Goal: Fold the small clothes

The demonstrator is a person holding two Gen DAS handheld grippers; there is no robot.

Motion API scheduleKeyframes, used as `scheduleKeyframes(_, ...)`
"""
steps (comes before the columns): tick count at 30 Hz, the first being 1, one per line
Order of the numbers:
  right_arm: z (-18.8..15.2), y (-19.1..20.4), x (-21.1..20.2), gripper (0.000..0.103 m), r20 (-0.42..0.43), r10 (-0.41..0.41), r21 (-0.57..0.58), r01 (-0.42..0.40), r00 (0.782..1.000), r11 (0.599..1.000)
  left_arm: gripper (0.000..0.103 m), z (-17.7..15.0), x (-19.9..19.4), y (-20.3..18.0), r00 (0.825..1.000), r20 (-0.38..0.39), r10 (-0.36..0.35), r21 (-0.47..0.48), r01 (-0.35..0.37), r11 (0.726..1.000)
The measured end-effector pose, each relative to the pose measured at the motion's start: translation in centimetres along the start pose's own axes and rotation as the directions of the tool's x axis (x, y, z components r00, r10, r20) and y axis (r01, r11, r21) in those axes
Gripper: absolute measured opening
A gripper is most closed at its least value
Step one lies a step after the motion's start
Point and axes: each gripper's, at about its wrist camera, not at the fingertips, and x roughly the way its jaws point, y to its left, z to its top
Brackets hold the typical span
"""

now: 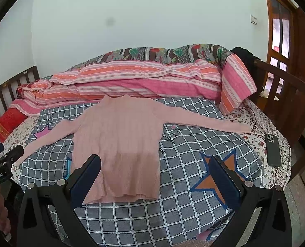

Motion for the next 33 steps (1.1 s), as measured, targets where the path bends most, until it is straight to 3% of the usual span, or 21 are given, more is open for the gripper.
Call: scheduleKeyframes(33, -0.21, -0.76, 0.12, 0.102, -0.001, -0.001, 0.02, 0.001, 1.0, 1.0, 0.103, -0.21, -0.04, 0.07, 1.0, 0.0, 0.002, 0.003, -0.002, 1.0)
